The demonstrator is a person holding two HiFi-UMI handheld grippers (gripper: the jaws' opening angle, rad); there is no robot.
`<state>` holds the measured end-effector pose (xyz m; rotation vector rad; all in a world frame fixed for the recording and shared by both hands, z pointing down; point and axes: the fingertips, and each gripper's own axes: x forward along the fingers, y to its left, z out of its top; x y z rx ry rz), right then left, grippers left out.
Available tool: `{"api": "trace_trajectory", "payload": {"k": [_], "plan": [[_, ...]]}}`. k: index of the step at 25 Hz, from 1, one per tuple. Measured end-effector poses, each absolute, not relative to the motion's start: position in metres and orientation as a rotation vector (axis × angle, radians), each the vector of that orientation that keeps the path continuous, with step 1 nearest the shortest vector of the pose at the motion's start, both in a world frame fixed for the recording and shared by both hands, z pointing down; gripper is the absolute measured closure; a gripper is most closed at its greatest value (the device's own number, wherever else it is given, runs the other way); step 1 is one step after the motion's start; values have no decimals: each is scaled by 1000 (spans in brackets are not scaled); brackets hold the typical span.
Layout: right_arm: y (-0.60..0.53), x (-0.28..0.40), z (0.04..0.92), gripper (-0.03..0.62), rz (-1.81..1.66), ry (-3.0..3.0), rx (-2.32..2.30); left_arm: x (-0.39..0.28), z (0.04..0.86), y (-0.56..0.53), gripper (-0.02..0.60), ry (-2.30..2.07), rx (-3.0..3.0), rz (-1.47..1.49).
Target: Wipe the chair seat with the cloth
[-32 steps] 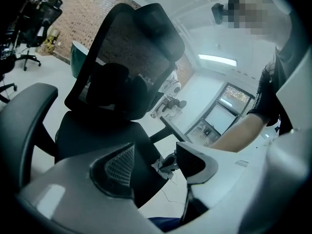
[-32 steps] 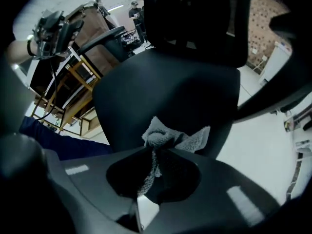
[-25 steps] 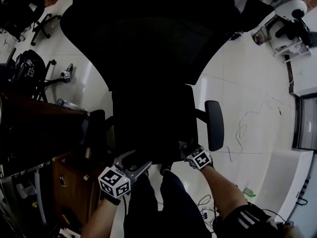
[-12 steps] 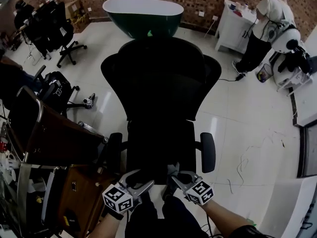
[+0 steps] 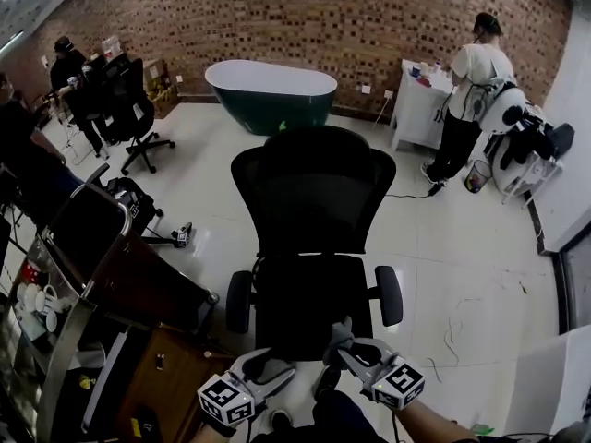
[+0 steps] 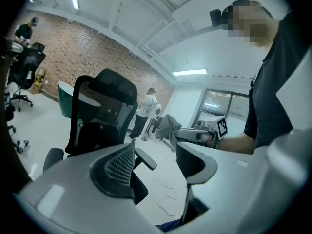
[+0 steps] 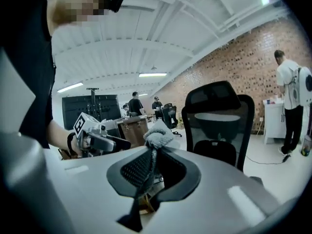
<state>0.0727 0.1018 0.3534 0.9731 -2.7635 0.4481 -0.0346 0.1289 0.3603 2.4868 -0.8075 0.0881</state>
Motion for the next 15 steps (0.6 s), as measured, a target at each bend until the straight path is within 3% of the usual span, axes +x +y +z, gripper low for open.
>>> {"api": "trace_trajectory", "payload": {"k": [7,15], "plan": [[220,13,309,554,432,-2802,1123,-84,336,249,291,-737,2549,58],[304,6,271,554,355,-2802,1179,-108,318,329,291,-674,2607,108]]}}
